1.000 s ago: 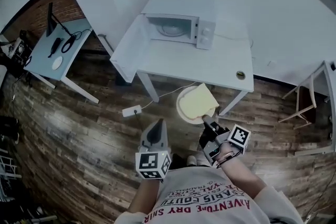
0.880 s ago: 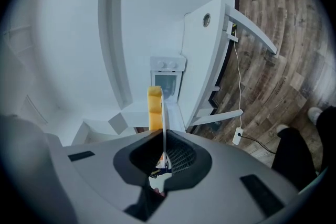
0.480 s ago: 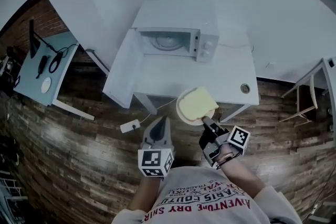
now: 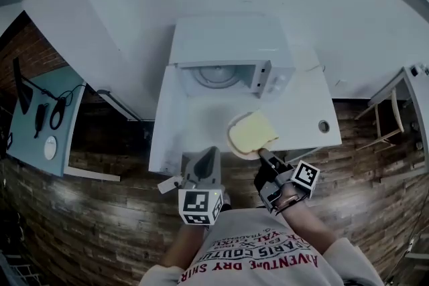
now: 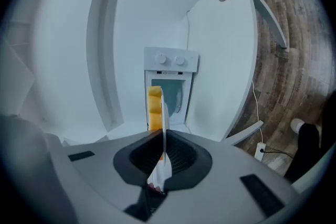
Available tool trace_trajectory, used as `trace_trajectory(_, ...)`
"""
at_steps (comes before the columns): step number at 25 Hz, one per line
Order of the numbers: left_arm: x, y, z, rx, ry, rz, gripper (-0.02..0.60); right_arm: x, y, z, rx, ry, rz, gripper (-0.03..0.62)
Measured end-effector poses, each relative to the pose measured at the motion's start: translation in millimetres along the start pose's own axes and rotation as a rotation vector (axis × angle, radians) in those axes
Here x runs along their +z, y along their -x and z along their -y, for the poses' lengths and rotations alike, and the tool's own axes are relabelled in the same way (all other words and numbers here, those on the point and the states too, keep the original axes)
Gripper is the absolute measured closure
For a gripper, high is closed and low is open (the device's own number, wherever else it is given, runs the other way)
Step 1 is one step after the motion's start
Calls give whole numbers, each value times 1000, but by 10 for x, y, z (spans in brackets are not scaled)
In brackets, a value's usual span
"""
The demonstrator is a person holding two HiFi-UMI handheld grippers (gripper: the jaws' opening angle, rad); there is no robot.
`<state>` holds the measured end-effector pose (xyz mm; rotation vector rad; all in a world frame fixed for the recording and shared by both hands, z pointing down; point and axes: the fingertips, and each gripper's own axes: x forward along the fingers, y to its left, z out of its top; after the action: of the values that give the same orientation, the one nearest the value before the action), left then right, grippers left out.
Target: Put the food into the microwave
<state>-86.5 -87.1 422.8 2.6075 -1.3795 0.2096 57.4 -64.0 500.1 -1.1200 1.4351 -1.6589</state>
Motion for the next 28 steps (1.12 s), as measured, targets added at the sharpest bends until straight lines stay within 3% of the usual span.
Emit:
trace_trajectory(7, -9, -354, -409, -32, -10, -50, 575, 40, -528, 13, -25, -32, 21, 571)
trace_trajectory(14, 27, -851, -638, -6, 3, -68, 575, 303, -1012, 9, -42, -35, -15, 571)
trace_trajectory(28, 71, -1820, -959, 120, 15, -104, 575, 890, -1977, 99, -73, -7, -151, 571)
